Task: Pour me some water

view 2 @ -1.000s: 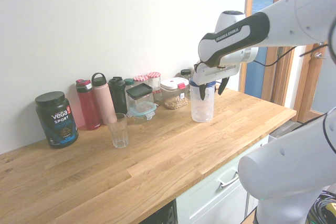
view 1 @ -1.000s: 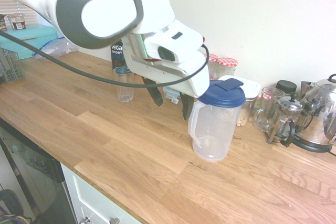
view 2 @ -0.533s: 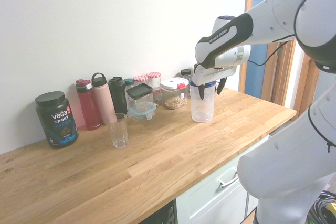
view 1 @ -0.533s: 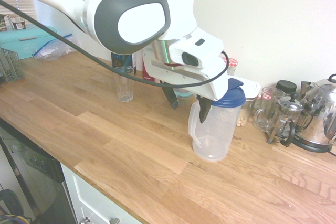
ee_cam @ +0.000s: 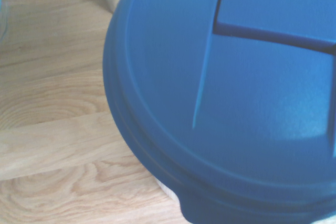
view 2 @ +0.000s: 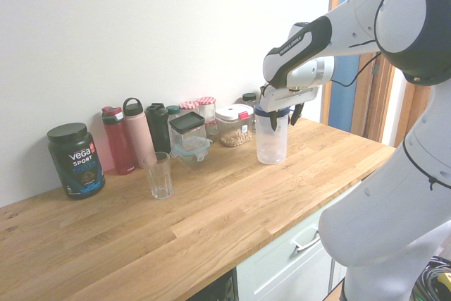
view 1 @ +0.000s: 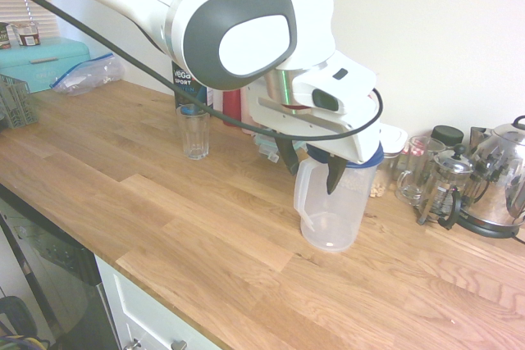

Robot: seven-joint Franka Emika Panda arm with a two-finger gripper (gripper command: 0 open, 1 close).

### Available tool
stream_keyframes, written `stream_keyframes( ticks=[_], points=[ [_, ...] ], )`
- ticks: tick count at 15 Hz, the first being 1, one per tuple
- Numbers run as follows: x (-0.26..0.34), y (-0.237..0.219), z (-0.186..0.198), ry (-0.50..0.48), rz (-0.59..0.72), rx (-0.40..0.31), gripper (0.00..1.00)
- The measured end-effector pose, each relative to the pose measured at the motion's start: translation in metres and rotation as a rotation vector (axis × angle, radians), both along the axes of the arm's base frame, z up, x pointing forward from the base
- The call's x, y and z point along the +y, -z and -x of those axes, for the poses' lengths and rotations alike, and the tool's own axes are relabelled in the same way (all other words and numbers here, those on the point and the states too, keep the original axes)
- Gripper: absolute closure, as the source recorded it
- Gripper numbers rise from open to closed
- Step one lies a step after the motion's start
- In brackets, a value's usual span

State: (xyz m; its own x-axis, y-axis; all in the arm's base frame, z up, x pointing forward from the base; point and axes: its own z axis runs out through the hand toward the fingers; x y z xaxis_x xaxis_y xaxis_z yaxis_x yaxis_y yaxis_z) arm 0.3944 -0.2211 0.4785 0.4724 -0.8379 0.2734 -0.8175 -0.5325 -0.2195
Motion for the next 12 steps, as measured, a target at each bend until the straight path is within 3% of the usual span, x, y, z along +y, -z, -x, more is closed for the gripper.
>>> stream_keyframes(
  ticks=[12],
  points=[
    [0.0058,0.0029,-0.006,-0.026,0.0,-0.005,1.0]
  ],
)
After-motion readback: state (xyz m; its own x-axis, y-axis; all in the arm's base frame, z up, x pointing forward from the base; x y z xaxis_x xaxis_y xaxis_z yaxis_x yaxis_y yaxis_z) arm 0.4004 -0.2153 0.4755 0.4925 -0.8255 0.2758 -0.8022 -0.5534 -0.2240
